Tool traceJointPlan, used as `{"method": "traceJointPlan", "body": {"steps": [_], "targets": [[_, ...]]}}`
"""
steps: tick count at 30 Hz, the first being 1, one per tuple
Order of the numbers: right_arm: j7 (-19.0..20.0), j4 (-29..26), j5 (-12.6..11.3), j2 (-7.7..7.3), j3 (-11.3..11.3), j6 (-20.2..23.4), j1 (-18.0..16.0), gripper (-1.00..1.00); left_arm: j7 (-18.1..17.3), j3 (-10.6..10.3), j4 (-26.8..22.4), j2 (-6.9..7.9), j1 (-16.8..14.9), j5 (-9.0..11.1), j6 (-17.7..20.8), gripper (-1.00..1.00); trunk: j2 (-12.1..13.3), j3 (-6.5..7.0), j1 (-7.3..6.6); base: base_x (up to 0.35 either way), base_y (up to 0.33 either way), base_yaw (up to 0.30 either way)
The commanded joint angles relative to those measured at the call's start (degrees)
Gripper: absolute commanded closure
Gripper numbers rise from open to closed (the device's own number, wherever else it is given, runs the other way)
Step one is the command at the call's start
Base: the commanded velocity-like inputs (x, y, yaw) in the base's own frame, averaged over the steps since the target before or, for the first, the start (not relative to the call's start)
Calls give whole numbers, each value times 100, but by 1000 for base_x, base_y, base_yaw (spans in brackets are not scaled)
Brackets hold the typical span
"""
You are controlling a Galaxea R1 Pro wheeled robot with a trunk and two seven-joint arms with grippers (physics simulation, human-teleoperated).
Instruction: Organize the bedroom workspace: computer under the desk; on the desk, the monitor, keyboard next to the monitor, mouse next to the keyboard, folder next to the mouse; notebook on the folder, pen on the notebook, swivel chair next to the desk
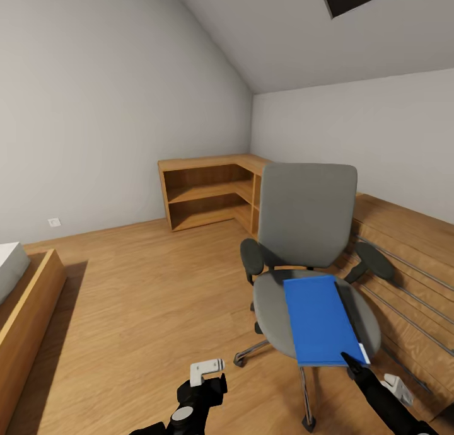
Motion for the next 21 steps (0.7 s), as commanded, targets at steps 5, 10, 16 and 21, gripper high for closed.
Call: {"method": "traceJointPlan", "body": {"steps": [5, 10, 16, 21], "targets": [[11, -1, -40, 2, -19, 50, -4, 100, 14, -22, -7, 0, -10, 54, -58, -100, 199, 85, -111, 0, 0, 0], [20, -1, -41, 2, -22, 45, -4, 100, 14, -23, -7, -5, -10, 54, -58, -100, 400, 174, -221, 0, 0, 0], [21, -1, -40, 2, -22, 43, -4, 100, 14, -23, -7, -5, -10, 54, -58, -100, 640, 282, -353, 0, 0, 0], [29, -8, -40, 2, -23, 38, -4, 100, 14, -23, -7, -2, -10, 54, -58, -100, 841, 372, -463, -1, 0, 0]]}}
